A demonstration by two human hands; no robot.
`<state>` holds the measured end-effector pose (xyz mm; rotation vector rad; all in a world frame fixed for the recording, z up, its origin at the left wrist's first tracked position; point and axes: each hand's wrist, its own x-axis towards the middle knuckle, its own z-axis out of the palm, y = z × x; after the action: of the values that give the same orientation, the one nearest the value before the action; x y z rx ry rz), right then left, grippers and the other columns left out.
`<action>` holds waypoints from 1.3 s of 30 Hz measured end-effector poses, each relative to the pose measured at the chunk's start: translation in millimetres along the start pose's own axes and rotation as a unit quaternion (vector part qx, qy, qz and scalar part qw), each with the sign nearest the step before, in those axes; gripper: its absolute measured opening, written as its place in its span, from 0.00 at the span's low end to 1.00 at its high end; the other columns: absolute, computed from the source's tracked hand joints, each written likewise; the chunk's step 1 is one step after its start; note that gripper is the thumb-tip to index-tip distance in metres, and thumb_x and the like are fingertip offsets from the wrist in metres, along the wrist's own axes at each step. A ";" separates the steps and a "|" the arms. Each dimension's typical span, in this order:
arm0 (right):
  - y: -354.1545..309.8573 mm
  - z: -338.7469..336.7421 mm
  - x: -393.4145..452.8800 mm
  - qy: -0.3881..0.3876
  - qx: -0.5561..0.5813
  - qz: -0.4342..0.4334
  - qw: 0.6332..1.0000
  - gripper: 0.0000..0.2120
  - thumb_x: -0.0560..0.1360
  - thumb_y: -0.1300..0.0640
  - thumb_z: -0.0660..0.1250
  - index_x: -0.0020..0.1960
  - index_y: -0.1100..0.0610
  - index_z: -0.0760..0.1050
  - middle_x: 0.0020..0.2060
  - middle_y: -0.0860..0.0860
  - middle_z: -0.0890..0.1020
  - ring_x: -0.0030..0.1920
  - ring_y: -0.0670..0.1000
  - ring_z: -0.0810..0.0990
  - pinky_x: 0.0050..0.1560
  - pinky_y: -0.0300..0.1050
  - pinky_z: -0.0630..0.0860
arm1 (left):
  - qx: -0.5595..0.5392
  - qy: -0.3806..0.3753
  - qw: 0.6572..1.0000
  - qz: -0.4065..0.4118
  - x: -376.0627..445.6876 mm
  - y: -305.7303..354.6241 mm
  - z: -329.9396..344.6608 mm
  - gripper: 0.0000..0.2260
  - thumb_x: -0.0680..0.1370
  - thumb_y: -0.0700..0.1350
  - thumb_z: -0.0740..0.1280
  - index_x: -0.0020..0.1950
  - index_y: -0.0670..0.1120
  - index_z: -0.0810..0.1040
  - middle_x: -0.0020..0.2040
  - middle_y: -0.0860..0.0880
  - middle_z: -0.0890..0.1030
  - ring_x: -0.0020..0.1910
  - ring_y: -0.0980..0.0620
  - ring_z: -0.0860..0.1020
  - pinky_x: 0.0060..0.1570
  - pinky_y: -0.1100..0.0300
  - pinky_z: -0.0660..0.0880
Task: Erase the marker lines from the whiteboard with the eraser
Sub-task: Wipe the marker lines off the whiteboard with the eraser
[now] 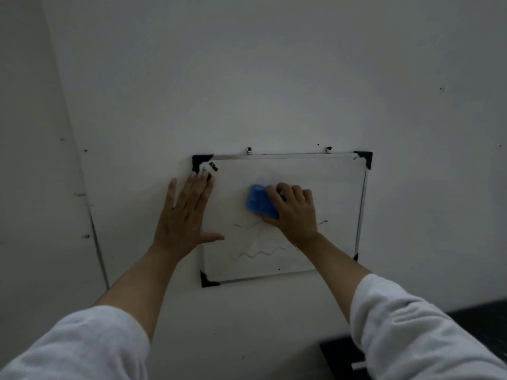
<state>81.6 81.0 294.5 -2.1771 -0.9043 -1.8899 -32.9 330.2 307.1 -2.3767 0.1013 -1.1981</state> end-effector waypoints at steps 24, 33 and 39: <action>-49.7 9.1 33.0 0.018 -0.003 -0.116 0.993 0.27 0.69 0.39 0.69 0.60 0.53 0.67 0.49 0.54 0.79 0.42 0.55 0.75 0.42 0.48 0.67 | 0.026 -0.051 0.998 -0.033 -23.4 -12.9 9.8 0.64 0.53 0.72 0.73 0.78 0.39 0.55 0.79 0.42 0.55 0.76 0.37 0.56 0.70 0.33 0.56; -72.3 10.1 41.8 0.025 0.007 -0.125 0.992 0.27 0.69 0.41 0.70 0.61 0.53 0.67 0.49 0.54 0.78 0.43 0.55 0.74 0.43 0.48 0.66 | 0.016 -0.059 0.997 -0.039 -25.9 -12.9 9.4 0.64 0.53 0.71 0.74 0.78 0.41 0.54 0.79 0.42 0.54 0.77 0.37 0.55 0.71 0.33 0.55; -76.5 3.9 73.5 0.090 0.024 0.160 0.983 0.25 0.72 0.36 0.64 0.59 0.54 0.72 0.47 0.54 0.78 0.43 0.54 0.73 0.41 0.48 0.65 | 0.015 -0.054 0.997 -0.044 -25.4 -14.7 8.7 0.63 0.53 0.72 0.73 0.78 0.40 0.57 0.78 0.41 0.58 0.76 0.38 0.56 0.71 0.33 0.56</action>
<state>49.4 171.2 340.4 -1.9449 -0.5265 -1.8458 -43.9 353.4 290.4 -2.4366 -0.0558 -1.0985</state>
